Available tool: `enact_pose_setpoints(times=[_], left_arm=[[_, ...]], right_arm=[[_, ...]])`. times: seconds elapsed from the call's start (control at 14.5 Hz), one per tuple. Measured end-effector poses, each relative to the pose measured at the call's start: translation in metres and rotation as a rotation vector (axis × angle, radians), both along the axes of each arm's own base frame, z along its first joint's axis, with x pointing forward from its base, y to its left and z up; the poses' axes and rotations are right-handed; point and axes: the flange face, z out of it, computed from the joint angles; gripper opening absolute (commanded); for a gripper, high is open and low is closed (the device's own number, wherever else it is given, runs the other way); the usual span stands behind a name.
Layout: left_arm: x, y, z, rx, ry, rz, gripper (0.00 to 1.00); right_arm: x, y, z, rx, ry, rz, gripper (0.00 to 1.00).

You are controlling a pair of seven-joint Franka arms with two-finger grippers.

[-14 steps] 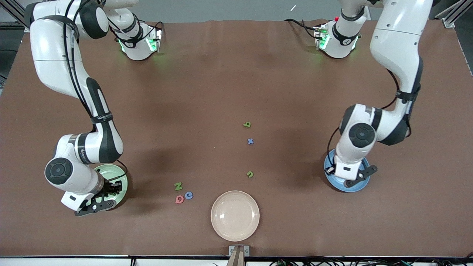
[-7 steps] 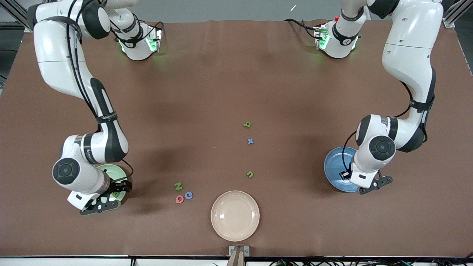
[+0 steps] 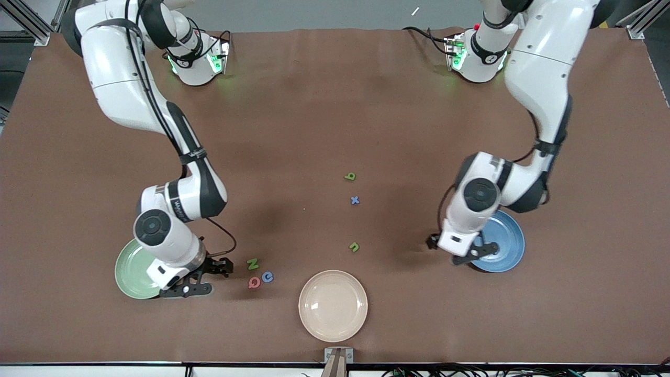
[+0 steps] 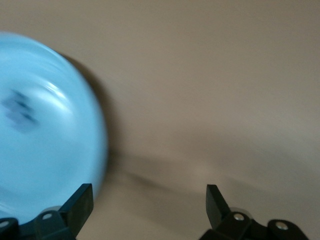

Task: Sort upper and lower case letters into plates
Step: 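Grasp the green N with the right gripper while the left gripper returns, then carry the N to the green plate while the left gripper grasps the x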

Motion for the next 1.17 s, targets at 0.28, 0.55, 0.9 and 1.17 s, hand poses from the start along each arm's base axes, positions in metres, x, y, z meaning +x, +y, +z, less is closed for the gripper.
enact_pose_setpoints(times=[0.28, 0.55, 0.9, 1.17], left_arm=[[-0.048, -0.098, -0.008, -0.014, -0.004, -0.01, 0.94], [-0.089, -0.159, -0.024, -0.01, 0.011, -0.106, 0.84], [-0.114, -0.209, -0.042, -0.022, 0.007, -0.127, 0.77], [-0.115, -0.222, -0.046, -0.028, 0.004, -0.129, 0.64]], right_arm=[[-0.013, 0.036, -0.04, 0.056, 0.006, -0.027, 0.92], [-0.024, 0.057, -0.059, 0.057, 0.029, -0.012, 0.75], [-0.029, 0.069, -0.061, 0.053, 0.03, 0.006, 0.21], [-0.028, 0.069, -0.057, 0.053, 0.031, 0.005, 0.04]])
